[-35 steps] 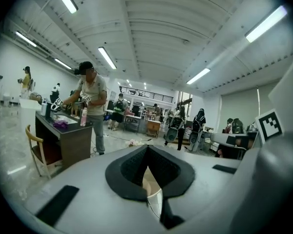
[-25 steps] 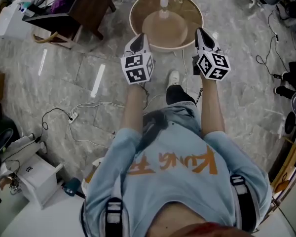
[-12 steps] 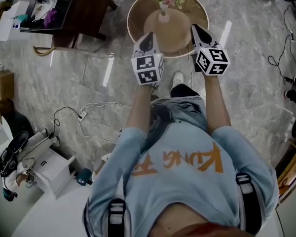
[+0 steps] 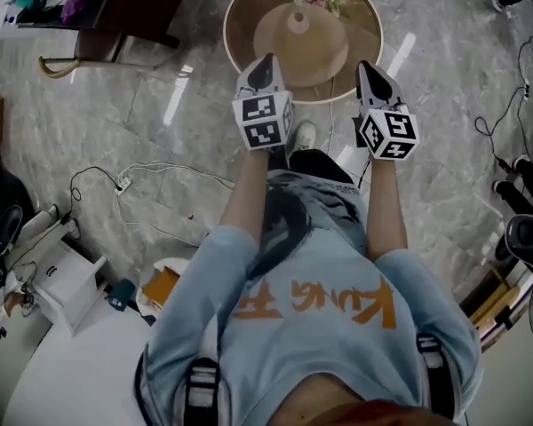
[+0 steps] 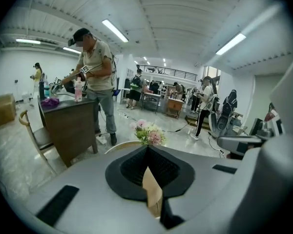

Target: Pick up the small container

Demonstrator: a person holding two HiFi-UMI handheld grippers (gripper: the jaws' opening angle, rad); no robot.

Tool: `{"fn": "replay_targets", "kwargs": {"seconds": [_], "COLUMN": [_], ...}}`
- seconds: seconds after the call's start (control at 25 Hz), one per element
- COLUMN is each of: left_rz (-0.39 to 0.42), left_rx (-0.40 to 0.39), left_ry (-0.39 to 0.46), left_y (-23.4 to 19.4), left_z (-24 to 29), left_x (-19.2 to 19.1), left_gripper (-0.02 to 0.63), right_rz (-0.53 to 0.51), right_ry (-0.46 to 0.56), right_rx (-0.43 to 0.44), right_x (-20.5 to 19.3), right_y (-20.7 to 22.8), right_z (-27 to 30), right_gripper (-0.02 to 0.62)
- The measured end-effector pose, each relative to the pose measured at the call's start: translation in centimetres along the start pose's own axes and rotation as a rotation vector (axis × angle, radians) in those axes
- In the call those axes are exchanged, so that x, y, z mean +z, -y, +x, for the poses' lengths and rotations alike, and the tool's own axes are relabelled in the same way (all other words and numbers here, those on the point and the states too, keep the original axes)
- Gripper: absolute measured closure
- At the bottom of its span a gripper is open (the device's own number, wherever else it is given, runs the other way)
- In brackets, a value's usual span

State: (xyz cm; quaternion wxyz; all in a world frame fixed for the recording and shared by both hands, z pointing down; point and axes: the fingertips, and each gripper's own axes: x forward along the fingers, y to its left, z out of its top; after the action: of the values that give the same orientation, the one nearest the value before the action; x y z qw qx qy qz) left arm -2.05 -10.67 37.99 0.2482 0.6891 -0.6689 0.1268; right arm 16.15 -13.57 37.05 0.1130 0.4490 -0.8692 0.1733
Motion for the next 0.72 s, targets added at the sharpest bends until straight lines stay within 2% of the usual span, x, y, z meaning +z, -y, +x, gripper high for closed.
{"fn": "replay_targets", "kwargs": {"seconds": [0.16,0.52,0.72], "left_rz": [-0.029,0.022,-0.074], "left_rx": [-0.019,-0.046,-0.01], "left_ry": [-0.04,-0.116,-0.143], "left_y": [-0.7,-3.6,-5.7], "left_z": [2.1,9.1,11.7], "left_x": [-2.6,-9.6,-14.6], "left_gripper": [0.583,0.583,0.583], "right_rz": [0.027,0.041,0.047], "right_ry": [-0.094,-0.231,-0.275], "right_rx": [-0.014,0.064,0.089], "right_x": [-5.0,-15.4,-20.3], "right_y": [0.2,-1.4,-1.5], "right_z": [0.6,6.3,9.9], "right_gripper": [0.581,0.581,0.581]}}
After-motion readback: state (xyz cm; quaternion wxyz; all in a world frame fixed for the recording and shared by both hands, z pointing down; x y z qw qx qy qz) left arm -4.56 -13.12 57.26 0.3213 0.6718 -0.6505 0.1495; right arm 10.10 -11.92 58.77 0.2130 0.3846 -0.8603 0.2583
